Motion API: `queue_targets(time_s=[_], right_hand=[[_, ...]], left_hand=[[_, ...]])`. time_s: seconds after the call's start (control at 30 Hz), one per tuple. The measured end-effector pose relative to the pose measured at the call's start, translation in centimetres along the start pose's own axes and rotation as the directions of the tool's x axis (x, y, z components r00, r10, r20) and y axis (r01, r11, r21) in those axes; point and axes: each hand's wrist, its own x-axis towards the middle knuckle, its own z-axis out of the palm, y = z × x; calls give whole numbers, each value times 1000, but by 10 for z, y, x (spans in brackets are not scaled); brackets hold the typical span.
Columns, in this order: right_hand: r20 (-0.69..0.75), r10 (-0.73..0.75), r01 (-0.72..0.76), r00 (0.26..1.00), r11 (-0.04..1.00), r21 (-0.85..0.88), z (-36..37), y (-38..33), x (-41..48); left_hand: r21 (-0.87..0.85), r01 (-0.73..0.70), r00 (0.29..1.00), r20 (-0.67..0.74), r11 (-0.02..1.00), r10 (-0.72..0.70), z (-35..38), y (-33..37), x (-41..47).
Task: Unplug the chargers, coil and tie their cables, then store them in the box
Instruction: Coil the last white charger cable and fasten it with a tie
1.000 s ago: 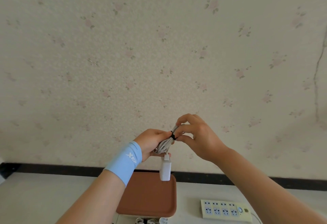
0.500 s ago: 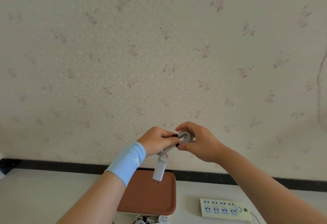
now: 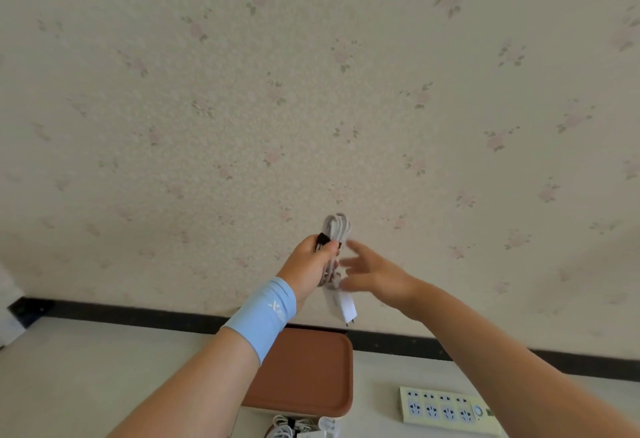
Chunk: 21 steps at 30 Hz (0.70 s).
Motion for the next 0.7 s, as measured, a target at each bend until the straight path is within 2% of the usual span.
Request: queue_targets(time_s=[0.07,0.13,0.2,0.23,0.3,0.33,0.37,0.47,0.53,0.6,0.7], right_hand=[[107,61,-46,992,990,-137,11,9,5],[44,32,-22,999,978,-207,21,15,11],[-4,5,-6,1000,986,-167,27,18,17],[5,13,-12,1000,992,-123,27,19,18],[52,53,-50,997,997,-50,27,22,19],[82,79,-76,993,996,-38,27,25,20],[116,110,-107,987,994,-32,27,28,21],[175,181,-187,968,982,17,31,33,23],[183,185,-177,965,982,-60,36,35,26],[158,157,-136,975,982,-134,41,42,30],[93,131,-110,987,973,-203,52,63,37]], left_hand=[[-244,91,995,-7,965,-96,2,0,1],[-431,148,988,27,890,-151,2,1,1],[-479,151,988,42,865,-150,-2,-1,2],[-418,130,991,18,899,-134,-6,-3,3],[-100,60,995,-72,993,-67,-18,-10,6],[30,51,994,-100,998,-47,-25,-14,7],[81,67,992,-112,994,-58,-32,-19,9],[-58,144,984,-99,988,-149,-48,-30,8],[-137,138,979,-134,981,-156,-56,-38,7],[-126,145,977,-137,981,-162,-65,-47,9],[8,215,971,-106,977,-213,-76,-64,14]])
